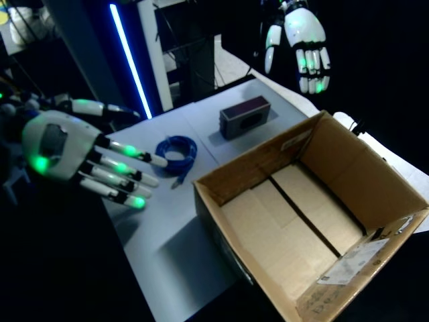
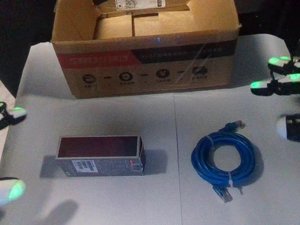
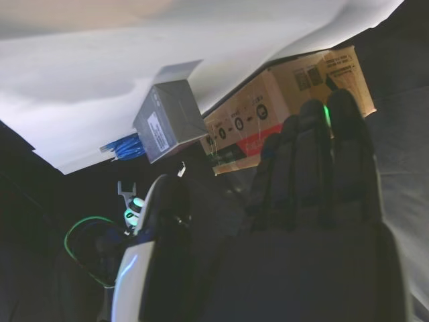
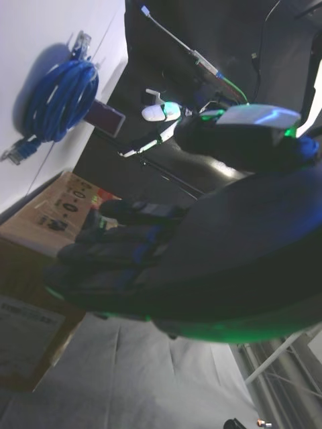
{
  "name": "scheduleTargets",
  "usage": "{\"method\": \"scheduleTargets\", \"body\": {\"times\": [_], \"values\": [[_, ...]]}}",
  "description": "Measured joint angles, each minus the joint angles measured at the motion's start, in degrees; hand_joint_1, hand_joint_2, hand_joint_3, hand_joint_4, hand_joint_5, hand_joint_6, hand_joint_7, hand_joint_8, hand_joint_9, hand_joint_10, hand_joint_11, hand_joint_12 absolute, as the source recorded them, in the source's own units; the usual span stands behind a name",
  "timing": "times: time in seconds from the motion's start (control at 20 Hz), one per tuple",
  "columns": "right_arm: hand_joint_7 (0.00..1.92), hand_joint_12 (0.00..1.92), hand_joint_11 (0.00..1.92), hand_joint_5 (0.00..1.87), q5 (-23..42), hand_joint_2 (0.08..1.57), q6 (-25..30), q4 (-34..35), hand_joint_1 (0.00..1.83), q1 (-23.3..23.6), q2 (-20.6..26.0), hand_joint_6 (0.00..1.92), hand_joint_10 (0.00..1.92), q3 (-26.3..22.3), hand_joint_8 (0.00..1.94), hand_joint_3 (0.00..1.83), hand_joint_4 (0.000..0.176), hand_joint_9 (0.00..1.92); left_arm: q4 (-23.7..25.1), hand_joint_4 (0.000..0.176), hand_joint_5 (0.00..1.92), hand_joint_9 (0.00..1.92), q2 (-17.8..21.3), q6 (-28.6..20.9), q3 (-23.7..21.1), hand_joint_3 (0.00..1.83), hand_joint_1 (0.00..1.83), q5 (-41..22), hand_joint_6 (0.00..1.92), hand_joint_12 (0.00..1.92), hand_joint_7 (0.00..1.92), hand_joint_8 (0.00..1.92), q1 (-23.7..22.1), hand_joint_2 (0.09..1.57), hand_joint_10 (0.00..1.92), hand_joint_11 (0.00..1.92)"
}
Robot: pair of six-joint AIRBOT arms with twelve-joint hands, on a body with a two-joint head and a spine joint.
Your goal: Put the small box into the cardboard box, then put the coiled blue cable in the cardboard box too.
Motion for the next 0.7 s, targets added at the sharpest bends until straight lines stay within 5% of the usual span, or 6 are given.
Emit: {"method": "scheduleTargets", "body": {"times": [0.25,0.55,0.65,0.7], "values": [[0.04,0.0,0.0,0.19,-0.07,1.25,-0.02,0.0,0.0,0.0,-0.04,0.0,0.0,0.04,0.0,0.01,0.176,0.0,1.77,0.176,0.03,0.0,-0.22,0.04,0.0,0.0,0.53,1.16,0.0,0.0,0.0,0.0,-1.18,0.83,0.0,0.0],[0.05,0.0,0.0,0.2,-0.26,1.26,-0.02,0.07,0.01,0.0,-0.15,0.0,0.0,0.04,0.0,0.01,0.176,0.0,15.47,0.176,0.04,0.02,-3.87,0.11,2.95,0.0,0.63,10.47,0.01,0.06,0.0,0.0,-18.18,0.76,0.01,0.11],[0.05,0.0,0.0,0.21,-0.26,1.26,-0.02,0.0,0.06,0.0,-0.15,0.0,0.0,0.04,0.0,0.0,0.176,0.0,19.52,0.176,0.08,0.11,-6.97,-0.02,4.83,0.0,0.68,16.2,0.0,0.2,0.08,0.01,-24.06,0.74,0.0,0.16],[0.05,0.0,0.0,0.2,-0.26,1.27,0.0,-0.04,0.06,0.0,-0.15,0.0,0.0,0.04,0.0,0.0,0.176,0.0,21.55,0.176,0.11,0.21,-8.72,-1.29,5.95,0.0,0.69,18.64,0.0,0.68,0.18,0.0,-26.64,0.74,0.0,0.07]]}}
